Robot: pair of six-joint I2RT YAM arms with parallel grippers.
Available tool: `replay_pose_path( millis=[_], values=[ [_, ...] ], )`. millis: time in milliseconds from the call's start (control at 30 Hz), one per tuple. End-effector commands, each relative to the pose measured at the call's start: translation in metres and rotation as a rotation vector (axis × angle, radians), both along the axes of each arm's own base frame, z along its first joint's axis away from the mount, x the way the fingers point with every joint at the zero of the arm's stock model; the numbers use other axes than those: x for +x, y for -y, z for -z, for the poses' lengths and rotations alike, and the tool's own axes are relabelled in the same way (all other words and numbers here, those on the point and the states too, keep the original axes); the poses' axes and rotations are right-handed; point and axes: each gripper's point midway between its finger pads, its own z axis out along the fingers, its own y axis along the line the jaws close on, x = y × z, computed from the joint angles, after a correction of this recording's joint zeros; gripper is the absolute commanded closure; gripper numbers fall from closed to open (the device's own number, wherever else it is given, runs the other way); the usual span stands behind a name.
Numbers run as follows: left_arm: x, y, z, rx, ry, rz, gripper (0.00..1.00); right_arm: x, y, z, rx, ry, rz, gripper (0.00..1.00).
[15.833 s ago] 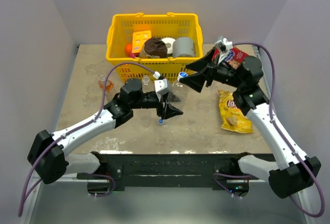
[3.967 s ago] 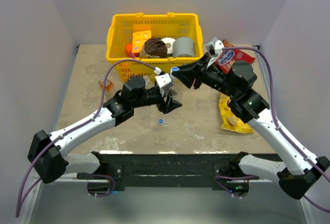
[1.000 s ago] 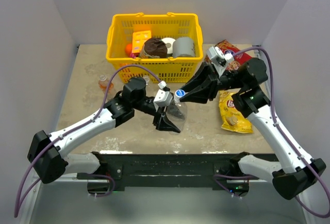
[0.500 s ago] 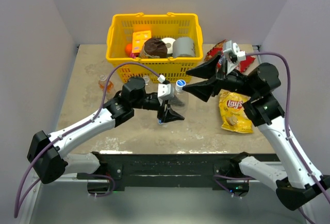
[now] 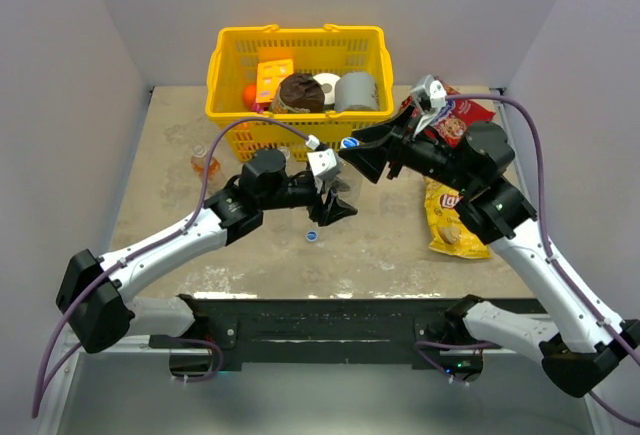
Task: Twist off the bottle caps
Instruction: Unscrew the bottle cap from the plastic bottle.
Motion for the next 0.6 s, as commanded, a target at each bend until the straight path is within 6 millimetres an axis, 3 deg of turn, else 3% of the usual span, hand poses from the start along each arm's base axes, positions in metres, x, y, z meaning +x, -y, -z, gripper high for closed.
replay_pose_path(
  millis=[0,267,367,500,567],
  values=[
    [0.011,0.001,-0.020,-0.037,0.033,-0.042,0.77,0.003,-0.001,-0.014,0.008,0.041,0.037,0.37],
    [0.011,0.000,-0.020,-0.032,0.037,-0.044,0.78,0.012,-0.006,-0.002,-0.012,0.010,0.040,0.41],
    [0.011,0.000,-0.021,-0.033,0.040,-0.044,0.78,0.012,-0.007,0.000,-0.017,0.008,0.040,0.49],
    [0.007,0.000,-0.022,-0.035,0.050,-0.022,0.78,0.013,-0.008,0.003,-0.024,0.006,0.038,0.71],
    [0.003,0.001,-0.024,-0.041,0.058,0.001,0.78,0.008,-0.010,0.004,-0.030,0.007,0.004,0.77]
  ],
)
